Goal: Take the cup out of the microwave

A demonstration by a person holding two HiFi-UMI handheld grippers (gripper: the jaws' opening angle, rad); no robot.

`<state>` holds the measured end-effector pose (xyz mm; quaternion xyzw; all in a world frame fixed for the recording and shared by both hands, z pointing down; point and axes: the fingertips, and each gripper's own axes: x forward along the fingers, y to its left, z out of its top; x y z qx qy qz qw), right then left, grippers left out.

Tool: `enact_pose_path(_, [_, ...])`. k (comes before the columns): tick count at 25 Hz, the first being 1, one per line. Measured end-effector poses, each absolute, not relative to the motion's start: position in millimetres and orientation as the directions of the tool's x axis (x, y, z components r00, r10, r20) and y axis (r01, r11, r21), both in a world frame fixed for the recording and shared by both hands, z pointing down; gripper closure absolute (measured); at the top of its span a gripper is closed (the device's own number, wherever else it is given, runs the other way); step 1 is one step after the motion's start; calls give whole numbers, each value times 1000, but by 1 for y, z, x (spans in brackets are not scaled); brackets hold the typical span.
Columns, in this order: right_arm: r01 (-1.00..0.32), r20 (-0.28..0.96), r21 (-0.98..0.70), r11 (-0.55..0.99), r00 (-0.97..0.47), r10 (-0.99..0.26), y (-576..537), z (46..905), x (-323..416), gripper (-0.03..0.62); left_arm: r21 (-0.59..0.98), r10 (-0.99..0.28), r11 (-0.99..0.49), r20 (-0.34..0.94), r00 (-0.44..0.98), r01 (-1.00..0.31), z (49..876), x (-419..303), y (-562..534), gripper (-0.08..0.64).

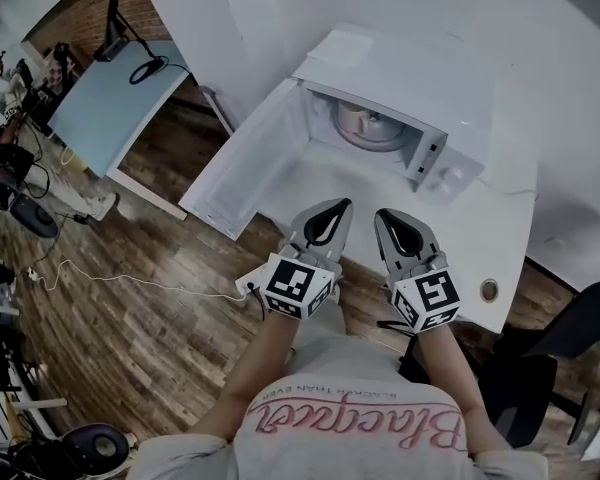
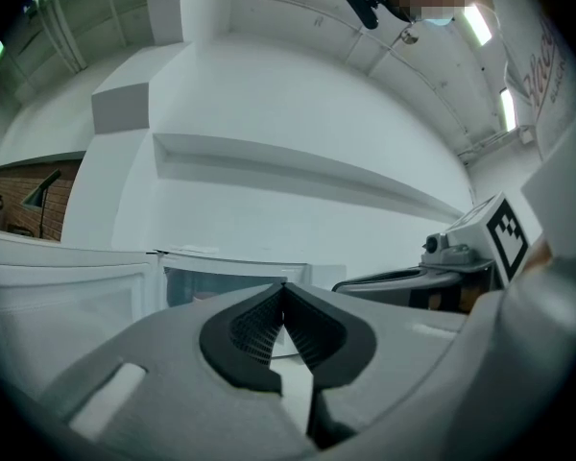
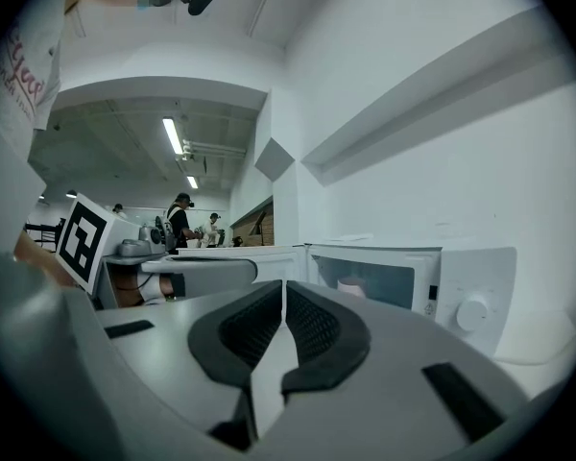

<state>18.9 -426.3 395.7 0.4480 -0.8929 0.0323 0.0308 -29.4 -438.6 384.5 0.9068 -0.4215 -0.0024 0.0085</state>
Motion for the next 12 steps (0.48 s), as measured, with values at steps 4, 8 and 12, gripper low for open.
enact_pose_path(4, [-820, 94, -32, 571, -571, -815, -461, 402, 21, 578, 27, -760, -649, 13, 650, -760, 390, -33, -465, 555])
enact_pose_path(8, [-837, 103, -41, 546, -547, -830, -492, 405, 22, 578, 18, -745, -666, 32, 666, -746, 396, -33, -490, 555])
enact_pose_path(12, [-850, 113, -36, 525, -526, -843, -519, 410, 21, 578, 10, -734, -678, 46, 678, -735, 401, -34, -511, 555])
